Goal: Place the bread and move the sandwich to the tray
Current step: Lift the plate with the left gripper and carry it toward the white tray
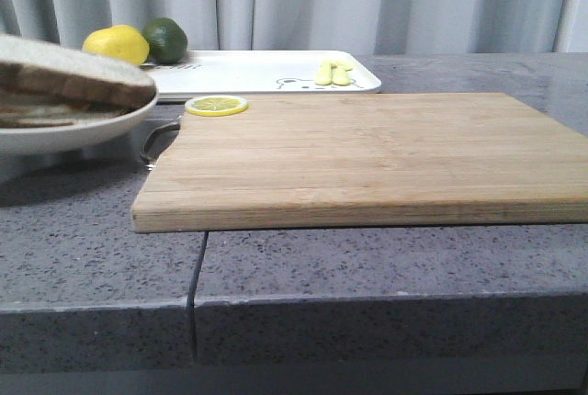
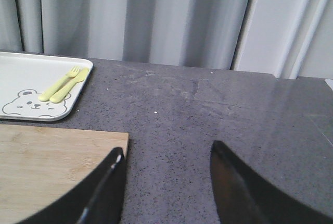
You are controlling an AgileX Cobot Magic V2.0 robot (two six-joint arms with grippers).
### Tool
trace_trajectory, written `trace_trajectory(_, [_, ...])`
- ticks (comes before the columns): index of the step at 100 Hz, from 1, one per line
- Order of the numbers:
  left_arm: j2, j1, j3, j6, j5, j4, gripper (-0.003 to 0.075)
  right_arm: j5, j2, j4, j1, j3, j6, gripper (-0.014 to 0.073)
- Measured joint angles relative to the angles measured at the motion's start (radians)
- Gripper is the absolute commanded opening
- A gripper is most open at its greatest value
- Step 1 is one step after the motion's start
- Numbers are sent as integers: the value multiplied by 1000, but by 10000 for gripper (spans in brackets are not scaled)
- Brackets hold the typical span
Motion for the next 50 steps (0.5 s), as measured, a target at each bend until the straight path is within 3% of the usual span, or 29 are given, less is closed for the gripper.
trace_trajectory(32, [-2, 0, -98, 132, 2, -215, -20, 0, 0, 0, 0, 0, 0, 384])
trace_trajectory(50, [69, 0, -175, 169, 12, -247, -19, 0, 0, 2, 0, 0, 0, 384])
